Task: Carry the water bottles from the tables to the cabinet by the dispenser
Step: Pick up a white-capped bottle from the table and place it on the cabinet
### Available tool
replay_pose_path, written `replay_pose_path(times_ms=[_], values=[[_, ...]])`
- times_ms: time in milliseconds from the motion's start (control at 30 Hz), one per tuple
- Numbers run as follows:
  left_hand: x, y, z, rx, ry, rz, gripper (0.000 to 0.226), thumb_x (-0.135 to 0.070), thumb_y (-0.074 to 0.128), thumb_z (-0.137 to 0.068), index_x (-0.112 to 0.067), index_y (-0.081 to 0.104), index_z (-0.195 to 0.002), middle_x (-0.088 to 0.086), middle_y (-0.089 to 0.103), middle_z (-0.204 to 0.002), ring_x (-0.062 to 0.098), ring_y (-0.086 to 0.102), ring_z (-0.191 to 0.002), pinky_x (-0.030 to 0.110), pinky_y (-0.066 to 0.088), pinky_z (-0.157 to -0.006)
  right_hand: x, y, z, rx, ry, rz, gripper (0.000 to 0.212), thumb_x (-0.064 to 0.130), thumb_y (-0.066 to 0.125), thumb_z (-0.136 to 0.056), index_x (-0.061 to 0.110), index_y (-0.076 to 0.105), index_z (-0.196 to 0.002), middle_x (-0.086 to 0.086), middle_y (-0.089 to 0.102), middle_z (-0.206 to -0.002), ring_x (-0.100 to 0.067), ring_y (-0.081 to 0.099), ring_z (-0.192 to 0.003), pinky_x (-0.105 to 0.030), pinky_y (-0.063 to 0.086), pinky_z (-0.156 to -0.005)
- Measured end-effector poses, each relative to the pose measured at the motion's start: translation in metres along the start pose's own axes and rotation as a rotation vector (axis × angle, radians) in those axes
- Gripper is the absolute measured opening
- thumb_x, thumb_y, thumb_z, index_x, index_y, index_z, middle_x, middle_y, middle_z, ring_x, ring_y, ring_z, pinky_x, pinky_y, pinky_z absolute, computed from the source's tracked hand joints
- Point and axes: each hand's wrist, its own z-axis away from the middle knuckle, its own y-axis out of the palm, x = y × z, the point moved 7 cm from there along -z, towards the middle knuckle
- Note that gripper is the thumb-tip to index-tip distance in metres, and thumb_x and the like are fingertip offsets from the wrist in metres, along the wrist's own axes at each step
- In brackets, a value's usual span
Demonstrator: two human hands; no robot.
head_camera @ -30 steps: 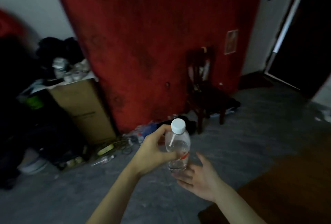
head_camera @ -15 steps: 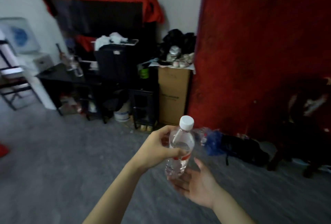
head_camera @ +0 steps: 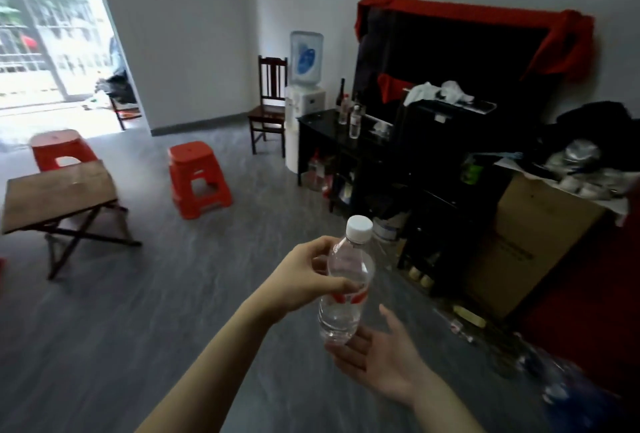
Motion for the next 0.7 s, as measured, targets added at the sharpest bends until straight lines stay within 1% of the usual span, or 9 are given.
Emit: replay_pose_path(times_ms=[200, 400, 467, 567, 633, 700], values=[[-0.005, -0.032, -0.008, -0.115, -0.003, -0.010, 0.048, 0.000, 0.084, -0.077, -0.014, 0.066, -0.120, 0.008, 0.075, -0.112, 0.023, 0.072, -0.107, 0.043, 0.060, -0.092, 0.014, 0.028, -0.027, 0.055, 0.049, 0.060, 0.074, 0.063, 0.037, -0.094, -0.001, 0.061, -0.122, -0.024, 0.070, -0.110, -0.034, 0.072, -0.087, -0.040, 0.050, -0.077], [-0.006, -0.023, -0.036, -0.143, -0.002, 0.012, 0.051, -0.002, 0.085, -0.075, -0.017, 0.065, -0.120, 0.005, 0.075, -0.113, 0.021, 0.072, -0.108, 0.043, 0.059, -0.095, 0.046, 0.018, -0.045, 0.073, 0.057, 0.074, 0.071, 0.062, 0.037, -0.094, -0.001, 0.064, -0.114, -0.022, 0.072, -0.106, -0.034, 0.073, -0.084, -0.040, 0.049, -0.079], [-0.005, -0.018, -0.047, -0.153, 0.001, 0.013, 0.055, -0.010, 0.088, -0.071, -0.018, 0.065, -0.120, 0.003, 0.074, -0.113, 0.021, 0.071, -0.108, 0.043, 0.059, -0.095, 0.054, 0.011, -0.052, 0.068, 0.070, 0.080, 0.070, 0.061, 0.037, -0.094, -0.001, 0.064, -0.115, -0.023, 0.072, -0.107, -0.034, 0.072, -0.085, -0.041, 0.049, -0.080], [-0.001, -0.013, -0.062, -0.181, 0.002, 0.020, 0.067, -0.029, 0.090, -0.059, -0.019, 0.064, -0.120, 0.002, 0.074, -0.113, 0.020, 0.072, -0.108, 0.040, 0.060, -0.092, 0.064, 0.003, -0.063, 0.079, 0.094, 0.103, 0.069, 0.060, 0.037, -0.095, 0.000, 0.064, -0.115, -0.023, 0.072, -0.107, -0.033, 0.072, -0.085, -0.041, 0.049, -0.080], [0.004, -0.012, -0.072, -0.192, -0.005, 0.017, 0.068, -0.031, 0.089, -0.058, -0.018, 0.064, -0.119, 0.002, 0.074, -0.113, 0.020, 0.072, -0.107, 0.039, 0.060, -0.091, 0.070, 0.000, -0.073, 0.069, 0.109, 0.105, 0.069, 0.060, 0.037, -0.095, 0.000, 0.064, -0.116, -0.022, 0.072, -0.107, -0.033, 0.072, -0.085, -0.040, 0.049, -0.080], [0.010, -0.014, -0.081, -0.193, -0.022, 0.011, 0.063, -0.023, 0.090, -0.063, -0.018, 0.064, -0.119, 0.003, 0.074, -0.113, 0.020, 0.072, -0.107, 0.040, 0.060, -0.092, 0.074, -0.001, -0.082, 0.065, 0.130, 0.102, 0.069, 0.061, 0.037, -0.095, 0.001, 0.064, -0.117, -0.021, 0.072, -0.108, -0.033, 0.072, -0.087, -0.040, 0.049, -0.080]])
